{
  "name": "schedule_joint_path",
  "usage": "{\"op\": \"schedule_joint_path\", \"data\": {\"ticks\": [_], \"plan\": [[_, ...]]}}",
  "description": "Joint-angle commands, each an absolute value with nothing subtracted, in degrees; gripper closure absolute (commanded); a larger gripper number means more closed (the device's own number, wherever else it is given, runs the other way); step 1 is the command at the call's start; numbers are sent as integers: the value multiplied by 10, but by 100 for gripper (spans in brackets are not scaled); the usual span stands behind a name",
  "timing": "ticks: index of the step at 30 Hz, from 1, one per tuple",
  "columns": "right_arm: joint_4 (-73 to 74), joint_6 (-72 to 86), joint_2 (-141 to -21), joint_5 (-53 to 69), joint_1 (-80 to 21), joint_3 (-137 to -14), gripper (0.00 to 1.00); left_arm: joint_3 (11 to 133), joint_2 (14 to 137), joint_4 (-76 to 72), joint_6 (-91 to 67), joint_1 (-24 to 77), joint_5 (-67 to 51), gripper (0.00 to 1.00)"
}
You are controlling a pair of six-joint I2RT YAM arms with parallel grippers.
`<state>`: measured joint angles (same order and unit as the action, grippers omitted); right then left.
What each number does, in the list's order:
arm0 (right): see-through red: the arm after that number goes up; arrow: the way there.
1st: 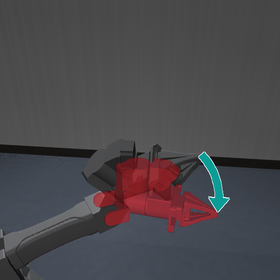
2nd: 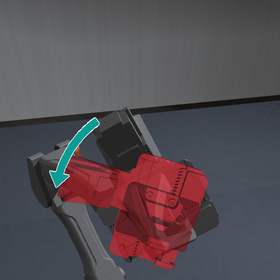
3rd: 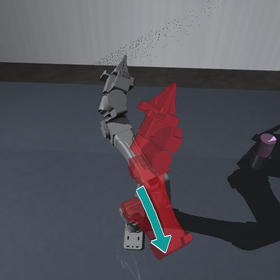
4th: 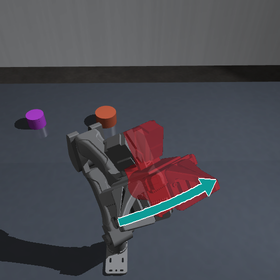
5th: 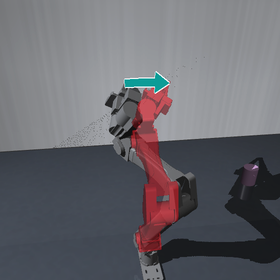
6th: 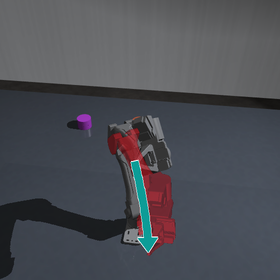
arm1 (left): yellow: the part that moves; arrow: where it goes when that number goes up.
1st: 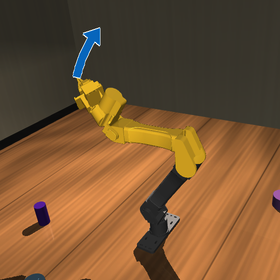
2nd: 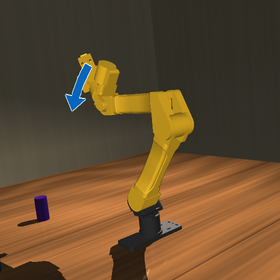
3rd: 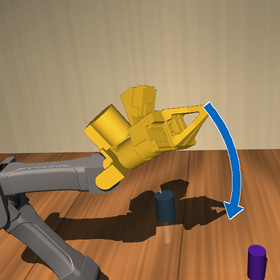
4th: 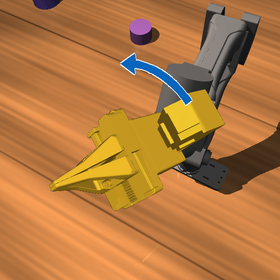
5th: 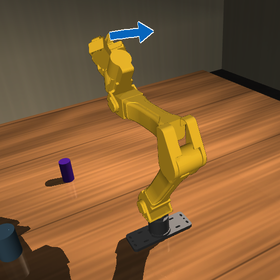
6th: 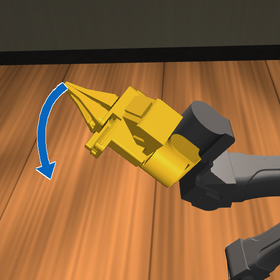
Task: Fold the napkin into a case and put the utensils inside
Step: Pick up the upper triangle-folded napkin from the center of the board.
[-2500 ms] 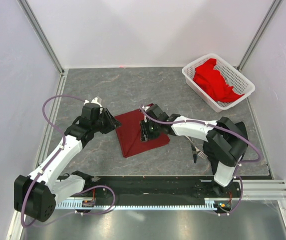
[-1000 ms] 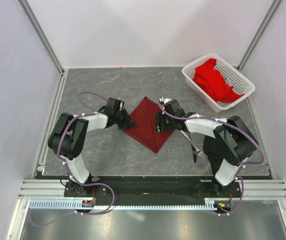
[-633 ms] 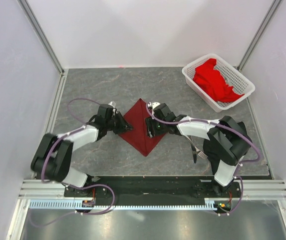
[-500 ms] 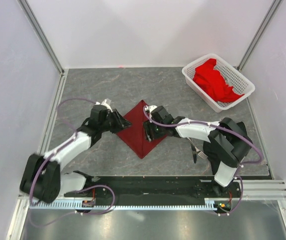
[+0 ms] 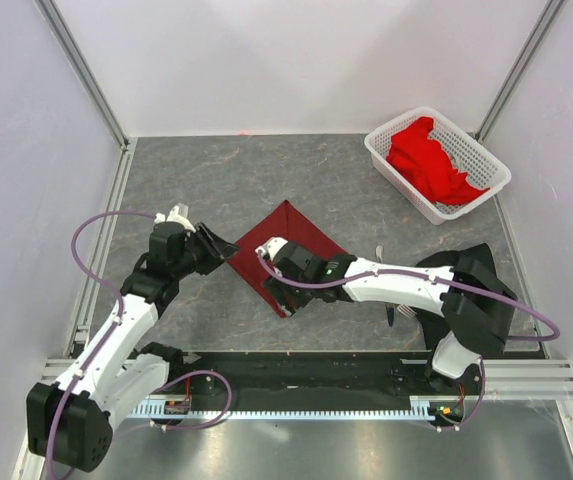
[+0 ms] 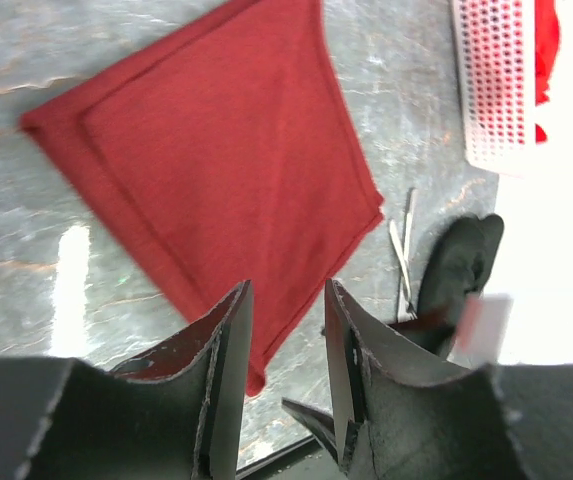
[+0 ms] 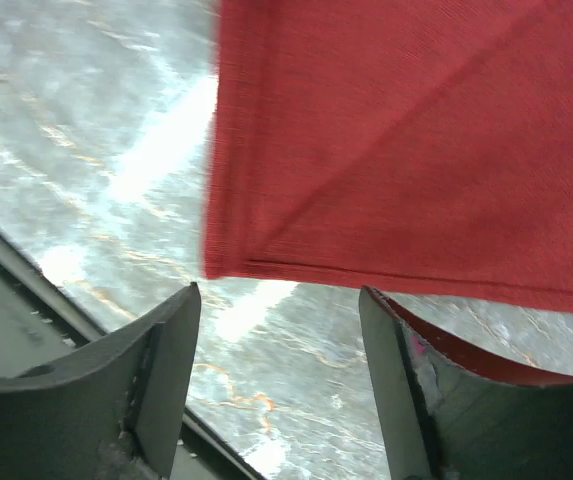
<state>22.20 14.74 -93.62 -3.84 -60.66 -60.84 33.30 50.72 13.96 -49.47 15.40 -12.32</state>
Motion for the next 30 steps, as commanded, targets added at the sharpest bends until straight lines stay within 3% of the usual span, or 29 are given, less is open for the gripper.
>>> {"op": "schedule_joint_path", "data": {"ticks": [1,9,30], "plan": [[241,125,-954,-69,-632,-656,33,315,496,142,-490,129,-162,57],[236,114,-1004,-62,-647,-686,48,280,513,98,-504,103,-221,58],[225,101,-1048,-103,-686,-692,55,278,525,96,-486,80,-247,55]]}}
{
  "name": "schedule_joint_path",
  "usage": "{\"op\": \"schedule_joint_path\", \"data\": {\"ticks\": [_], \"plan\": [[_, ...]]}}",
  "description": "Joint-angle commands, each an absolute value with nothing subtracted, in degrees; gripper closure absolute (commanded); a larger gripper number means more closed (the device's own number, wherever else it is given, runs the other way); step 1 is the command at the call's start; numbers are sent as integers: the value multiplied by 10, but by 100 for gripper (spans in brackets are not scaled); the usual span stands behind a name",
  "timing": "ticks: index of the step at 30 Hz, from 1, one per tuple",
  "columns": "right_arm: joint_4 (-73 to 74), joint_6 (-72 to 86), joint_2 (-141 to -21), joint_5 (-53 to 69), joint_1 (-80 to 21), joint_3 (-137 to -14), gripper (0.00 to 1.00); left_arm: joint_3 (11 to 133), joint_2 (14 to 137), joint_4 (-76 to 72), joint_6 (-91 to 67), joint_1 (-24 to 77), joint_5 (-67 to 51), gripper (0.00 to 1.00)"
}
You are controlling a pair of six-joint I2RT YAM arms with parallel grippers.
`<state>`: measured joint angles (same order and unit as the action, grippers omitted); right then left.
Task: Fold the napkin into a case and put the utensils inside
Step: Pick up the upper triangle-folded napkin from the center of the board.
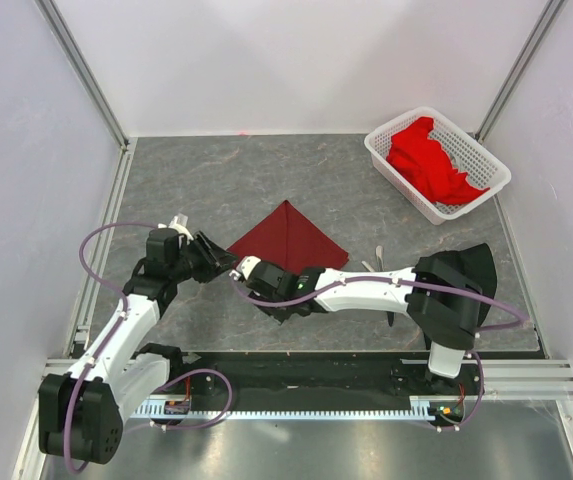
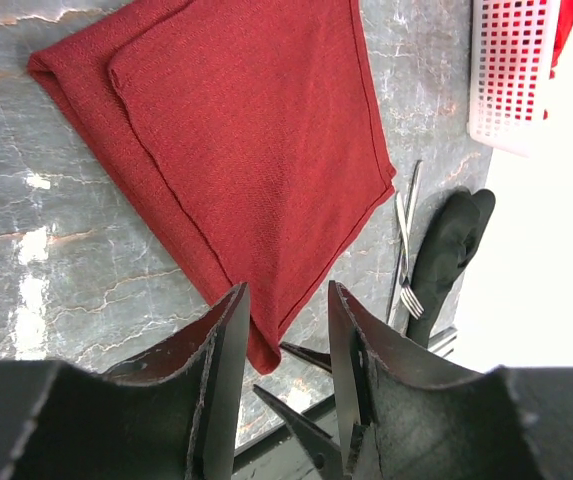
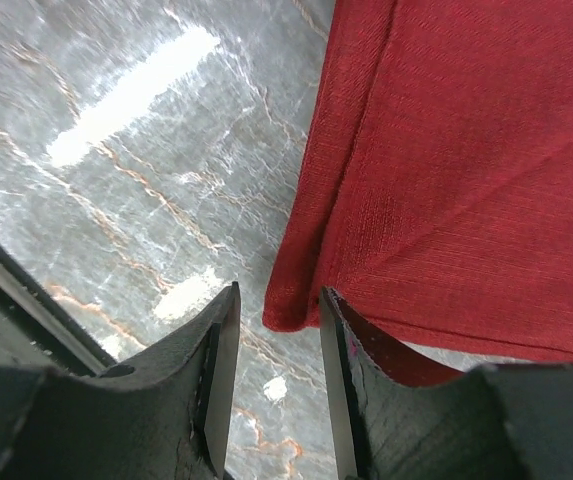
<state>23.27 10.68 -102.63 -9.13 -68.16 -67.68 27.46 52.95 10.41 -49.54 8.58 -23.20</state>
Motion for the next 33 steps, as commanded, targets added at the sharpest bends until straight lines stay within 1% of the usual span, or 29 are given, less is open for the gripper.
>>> {"op": "schedule_joint_path", "data": {"ticks": [1,11,13,15,16,18,19,21,22,25,27,28,33], "plan": [[221,99,-1054,-103,-686,-688,55,279,524,101,-487,78,-245,55],[193,98,-1082,-119,-686,-663,56,287,533,125,-475,72,-221,54],[191,98,-1086,-120,-686,-657,58,290,550,129,-478,72,-210,52],[186,102,-1087,-128,-686,-650,63,296,570,134,-478,72,-204,51],[182,103,-1087,-133,-686,-643,71,299,583,135,-476,72,-201,50],[179,106,-1084,-145,-686,-639,77,314,622,145,-465,72,-193,49],[175,108,-1078,-154,-686,-633,82,317,633,145,-462,72,-192,48],[164,109,-1055,-156,-686,-625,85,328,656,145,-461,73,-189,45],[150,109,-1045,-163,-686,-616,93,330,662,145,-461,75,-188,45],[144,101,-1017,-165,-686,-618,100,340,672,146,-461,82,-182,42],[146,98,-1003,-169,-686,-628,100,345,675,145,-463,87,-171,41],[149,97,-998,-167,-685,-632,100,347,676,145,-463,94,-165,32],[151,98,-977,-150,-681,-644,100,366,707,149,-470,101,-138,30]]}}
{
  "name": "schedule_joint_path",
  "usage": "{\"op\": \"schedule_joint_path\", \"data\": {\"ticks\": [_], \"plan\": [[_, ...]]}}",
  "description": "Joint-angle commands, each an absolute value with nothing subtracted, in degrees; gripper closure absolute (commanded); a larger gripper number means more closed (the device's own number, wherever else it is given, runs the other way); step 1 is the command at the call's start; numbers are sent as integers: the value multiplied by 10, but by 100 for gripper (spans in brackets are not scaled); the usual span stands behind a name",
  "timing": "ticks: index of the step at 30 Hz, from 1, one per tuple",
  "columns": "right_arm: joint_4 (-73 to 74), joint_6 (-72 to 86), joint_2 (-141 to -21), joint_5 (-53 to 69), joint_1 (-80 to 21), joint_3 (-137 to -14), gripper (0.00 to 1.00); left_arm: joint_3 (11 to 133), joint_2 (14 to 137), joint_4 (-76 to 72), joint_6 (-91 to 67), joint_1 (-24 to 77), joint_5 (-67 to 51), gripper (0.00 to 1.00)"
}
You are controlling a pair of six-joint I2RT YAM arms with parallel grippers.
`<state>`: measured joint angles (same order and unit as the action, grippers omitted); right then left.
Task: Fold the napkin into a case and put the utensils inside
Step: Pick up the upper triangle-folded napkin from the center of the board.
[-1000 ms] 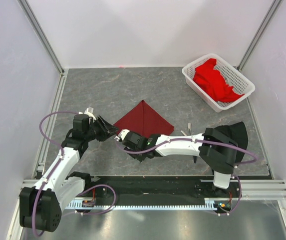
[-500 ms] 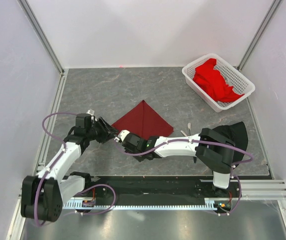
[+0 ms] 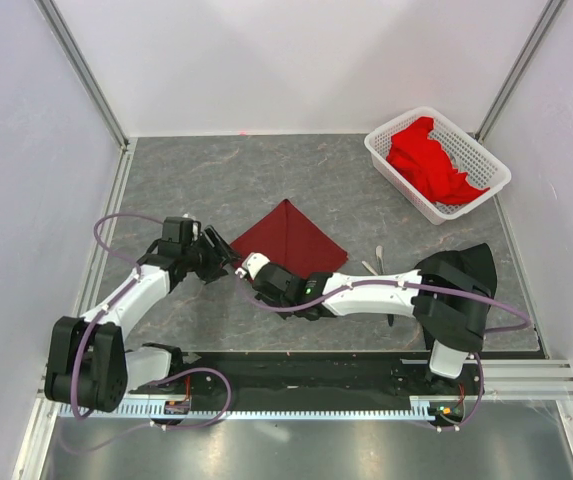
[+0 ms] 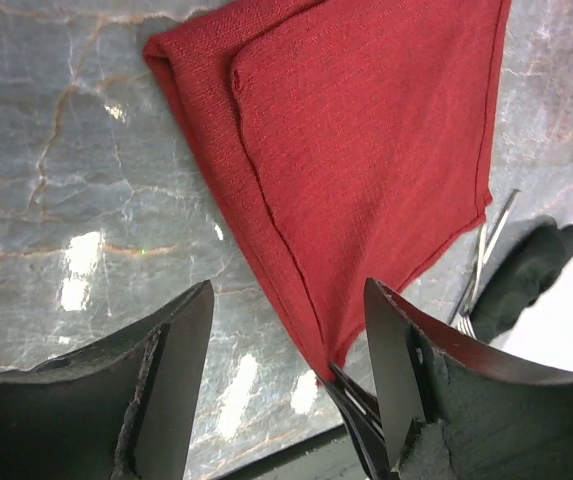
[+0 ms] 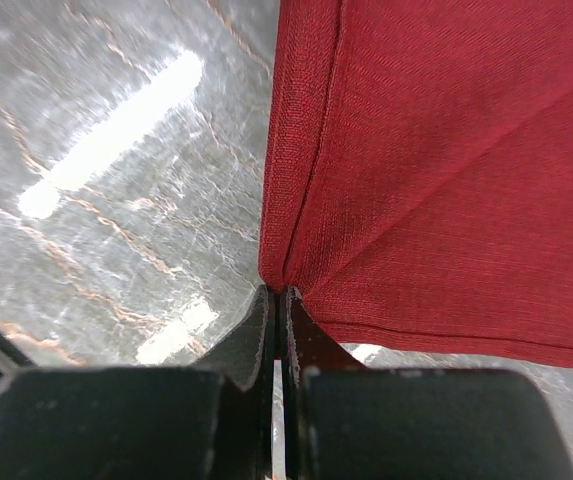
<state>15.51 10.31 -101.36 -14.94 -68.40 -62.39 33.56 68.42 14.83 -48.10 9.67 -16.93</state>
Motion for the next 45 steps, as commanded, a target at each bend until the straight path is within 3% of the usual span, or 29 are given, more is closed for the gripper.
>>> {"op": "schedule_joint_path", "data": {"ticks": [1,17,27,36,43,45], "plan": [[151,99,-975,-150,-681,-644,100,370,724,152,-472,102,-137,30],[149,103,-957,-126,-665,-652,100,441,867,153,-505,105,-79,33],[143,100,-942,-109,-654,-650,100,439,903,127,-526,105,-55,41],[142,101,-947,-102,-652,-653,100,446,913,119,-524,105,-42,64],[144,103,-949,-93,-652,-658,100,454,892,124,-512,104,-38,97],[154,105,-947,-81,-652,-668,100,459,864,138,-504,101,-36,98]]}}
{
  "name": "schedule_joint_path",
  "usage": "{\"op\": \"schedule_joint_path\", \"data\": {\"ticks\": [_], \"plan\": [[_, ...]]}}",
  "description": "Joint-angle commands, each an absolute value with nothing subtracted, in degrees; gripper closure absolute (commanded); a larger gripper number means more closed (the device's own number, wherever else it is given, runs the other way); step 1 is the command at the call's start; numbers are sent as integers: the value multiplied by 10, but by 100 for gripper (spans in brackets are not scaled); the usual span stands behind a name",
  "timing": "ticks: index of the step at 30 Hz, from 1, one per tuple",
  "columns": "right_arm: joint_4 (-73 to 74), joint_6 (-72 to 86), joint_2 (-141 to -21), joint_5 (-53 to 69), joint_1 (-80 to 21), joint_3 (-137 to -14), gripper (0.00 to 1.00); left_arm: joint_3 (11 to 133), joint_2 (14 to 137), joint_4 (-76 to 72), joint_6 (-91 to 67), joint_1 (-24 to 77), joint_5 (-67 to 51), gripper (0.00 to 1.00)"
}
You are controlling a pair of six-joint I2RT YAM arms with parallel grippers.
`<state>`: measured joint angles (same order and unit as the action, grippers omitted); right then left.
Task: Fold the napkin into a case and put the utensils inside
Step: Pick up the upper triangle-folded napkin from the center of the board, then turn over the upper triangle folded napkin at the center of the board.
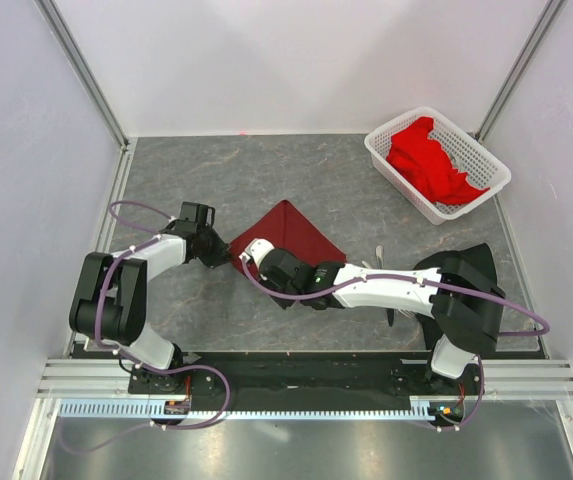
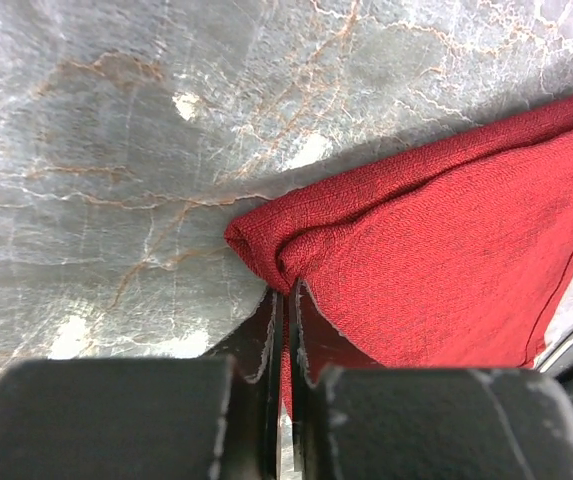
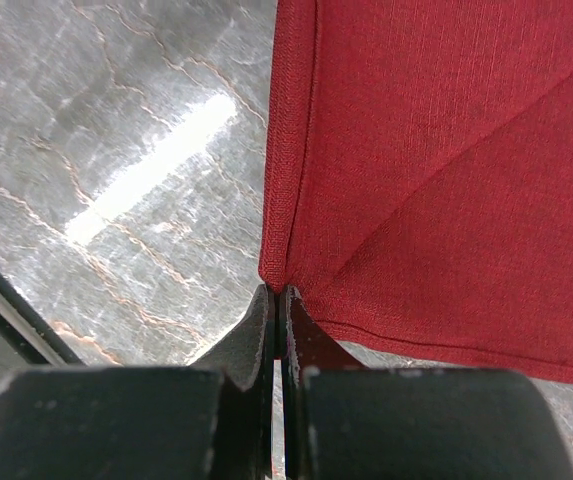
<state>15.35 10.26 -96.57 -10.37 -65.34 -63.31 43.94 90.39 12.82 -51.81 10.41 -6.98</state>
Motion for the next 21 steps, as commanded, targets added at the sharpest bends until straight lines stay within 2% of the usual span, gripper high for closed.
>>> {"op": "schedule_joint_path", "data": {"ticks": [1,7,9,13,17,21], "plan": [[155,112,-947,-73,-653,-671,100,461,852,154,-499,99,-40,98],[163,149,-948,-8,-694,-726,100,468,704,236,-470,51,-61,98],[162,162,-960,23,-726,-750,100,488,660,297,-453,7,-67,98],[156,179,-1027,89,-793,-878,100,575,535,420,-407,-97,-53,98],[98,230,-1067,204,-822,-954,100,698,502,500,-375,-115,-7,98],[15,274,-1048,249,-790,-917,100,754,540,473,-368,-113,-42,98]]}}
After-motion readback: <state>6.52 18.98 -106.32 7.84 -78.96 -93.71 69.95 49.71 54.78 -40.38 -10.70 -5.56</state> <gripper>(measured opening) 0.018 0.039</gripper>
